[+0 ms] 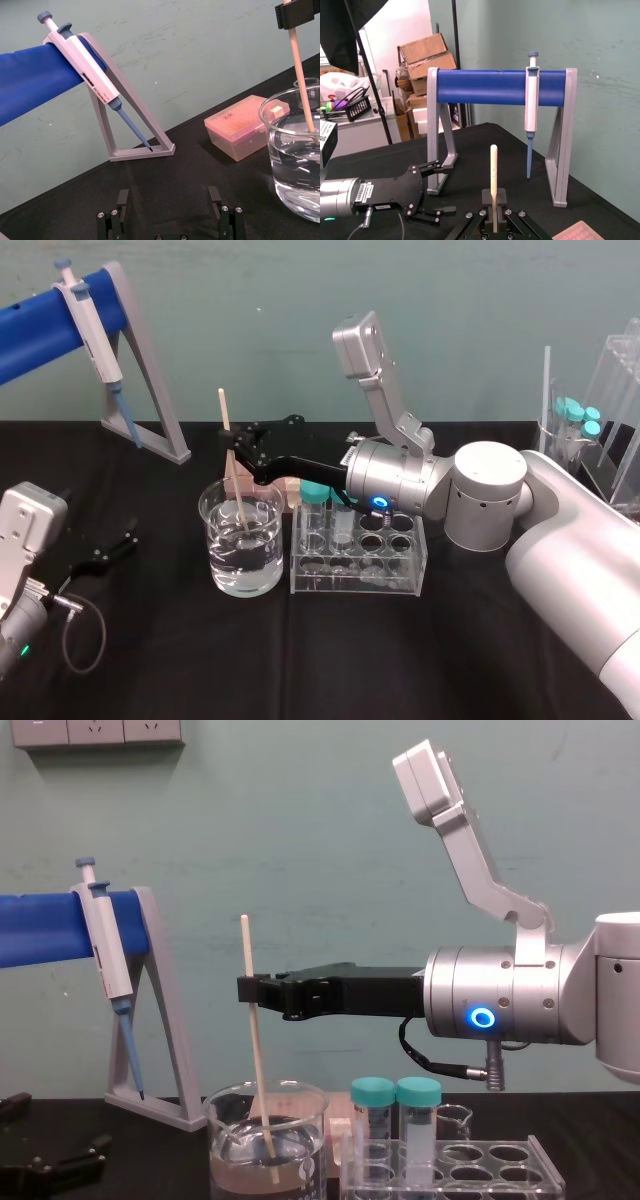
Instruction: Hold the thermometer with one hand and immerse one end into the beaker, then reinsert it into the test tube rack.
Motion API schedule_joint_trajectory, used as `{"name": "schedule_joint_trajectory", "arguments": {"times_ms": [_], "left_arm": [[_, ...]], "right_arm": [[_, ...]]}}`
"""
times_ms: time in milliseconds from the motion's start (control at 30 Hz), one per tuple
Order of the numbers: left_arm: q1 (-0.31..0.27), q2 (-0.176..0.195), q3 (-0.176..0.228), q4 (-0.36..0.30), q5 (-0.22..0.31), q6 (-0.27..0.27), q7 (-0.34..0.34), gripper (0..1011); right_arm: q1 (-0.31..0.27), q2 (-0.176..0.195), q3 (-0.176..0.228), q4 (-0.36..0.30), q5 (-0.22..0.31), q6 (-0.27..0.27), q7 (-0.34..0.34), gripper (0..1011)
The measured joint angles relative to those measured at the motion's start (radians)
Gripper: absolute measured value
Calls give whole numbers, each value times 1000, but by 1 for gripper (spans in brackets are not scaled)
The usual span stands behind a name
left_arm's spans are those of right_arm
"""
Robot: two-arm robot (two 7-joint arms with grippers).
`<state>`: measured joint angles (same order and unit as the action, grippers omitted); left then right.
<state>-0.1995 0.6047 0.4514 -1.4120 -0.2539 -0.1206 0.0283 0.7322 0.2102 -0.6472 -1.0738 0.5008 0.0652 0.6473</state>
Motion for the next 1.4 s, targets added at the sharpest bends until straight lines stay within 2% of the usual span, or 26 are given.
{"name": "schedule_joint_trajectory", "arguments": {"times_ms": [1400], "left_arm": [[0, 0, 0, 0, 0, 0, 0, 1004]], "right_arm": [[1, 1, -2, -2, 1, -2, 0, 44]]}}
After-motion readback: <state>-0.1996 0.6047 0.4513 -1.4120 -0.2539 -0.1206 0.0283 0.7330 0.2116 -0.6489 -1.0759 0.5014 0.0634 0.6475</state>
